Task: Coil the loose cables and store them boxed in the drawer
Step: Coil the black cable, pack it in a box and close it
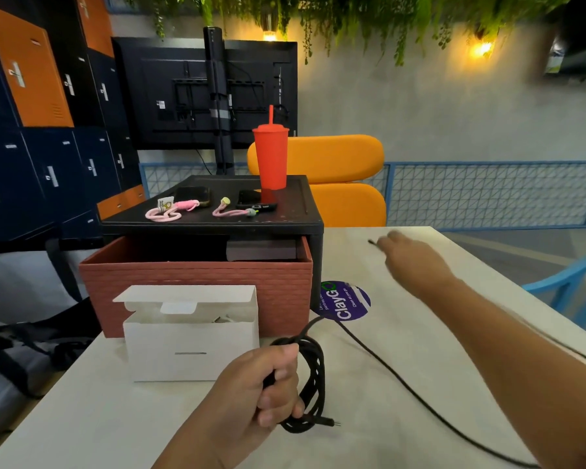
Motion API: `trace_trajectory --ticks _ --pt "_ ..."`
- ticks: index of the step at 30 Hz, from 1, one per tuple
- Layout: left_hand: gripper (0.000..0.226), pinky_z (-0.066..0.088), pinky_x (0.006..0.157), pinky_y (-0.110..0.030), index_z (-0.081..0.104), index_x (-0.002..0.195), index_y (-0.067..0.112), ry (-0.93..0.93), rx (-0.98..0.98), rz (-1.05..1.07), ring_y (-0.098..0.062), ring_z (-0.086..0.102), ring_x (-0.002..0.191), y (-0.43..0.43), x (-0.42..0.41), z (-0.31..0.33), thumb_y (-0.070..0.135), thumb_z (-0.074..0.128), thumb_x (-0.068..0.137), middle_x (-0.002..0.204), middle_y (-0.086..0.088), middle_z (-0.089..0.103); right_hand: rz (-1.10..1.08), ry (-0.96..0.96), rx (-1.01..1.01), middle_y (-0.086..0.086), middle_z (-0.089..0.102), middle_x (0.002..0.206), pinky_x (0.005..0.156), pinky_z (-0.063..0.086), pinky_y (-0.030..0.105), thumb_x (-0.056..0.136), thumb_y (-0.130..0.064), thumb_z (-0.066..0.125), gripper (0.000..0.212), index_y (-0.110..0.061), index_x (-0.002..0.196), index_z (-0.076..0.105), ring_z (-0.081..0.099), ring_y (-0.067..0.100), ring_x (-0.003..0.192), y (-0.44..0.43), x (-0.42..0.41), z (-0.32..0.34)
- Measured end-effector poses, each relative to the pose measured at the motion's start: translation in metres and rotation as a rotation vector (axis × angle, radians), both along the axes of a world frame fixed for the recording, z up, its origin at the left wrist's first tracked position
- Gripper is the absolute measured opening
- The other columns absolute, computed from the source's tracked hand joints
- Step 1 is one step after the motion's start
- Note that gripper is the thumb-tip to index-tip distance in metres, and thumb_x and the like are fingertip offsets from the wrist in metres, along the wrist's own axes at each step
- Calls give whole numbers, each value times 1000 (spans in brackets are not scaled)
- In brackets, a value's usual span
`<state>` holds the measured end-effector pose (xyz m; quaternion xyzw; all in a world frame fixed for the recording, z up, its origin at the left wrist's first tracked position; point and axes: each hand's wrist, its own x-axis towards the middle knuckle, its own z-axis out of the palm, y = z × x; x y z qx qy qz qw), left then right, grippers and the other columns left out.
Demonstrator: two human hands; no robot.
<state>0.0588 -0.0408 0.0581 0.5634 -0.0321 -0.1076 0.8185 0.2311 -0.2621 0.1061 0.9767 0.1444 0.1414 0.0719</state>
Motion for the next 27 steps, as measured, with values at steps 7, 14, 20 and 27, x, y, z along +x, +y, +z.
trace_trajectory --ticks 7,14,20,27 --pt "29 44 49 -28 43 46 13 22 2 10 -10 24 27 -1 3 0 24 57 69 34 2 24 214 -73 38 2 10 156 115 13 38 91 -13 51 56 -24 143 32 15 21 143 16 3 -50" --pt "28 42 48 -28 40 47 12 34 -5 95 -9 21 27 -1 2 3 22 50 72 35 2 22 -354 241 242 1 34 141 109 26 44 90 -35 43 45 -29 134 41 34 24 132 -47 -11 -86" --pt "29 43 47 -27 41 47 13 36 1 125 -10 19 28 -2 2 2 22 51 73 36 2 21 -930 315 407 12 23 149 110 16 54 91 -29 37 50 -24 140 32 22 35 136 -124 -21 -78" --pt "28 43 46 -27 38 49 12 38 15 115 -9 19 28 -4 3 0 21 50 72 36 2 21 -940 375 207 8 58 112 106 37 41 86 -21 55 34 -11 119 55 53 26 111 -167 -12 -78"
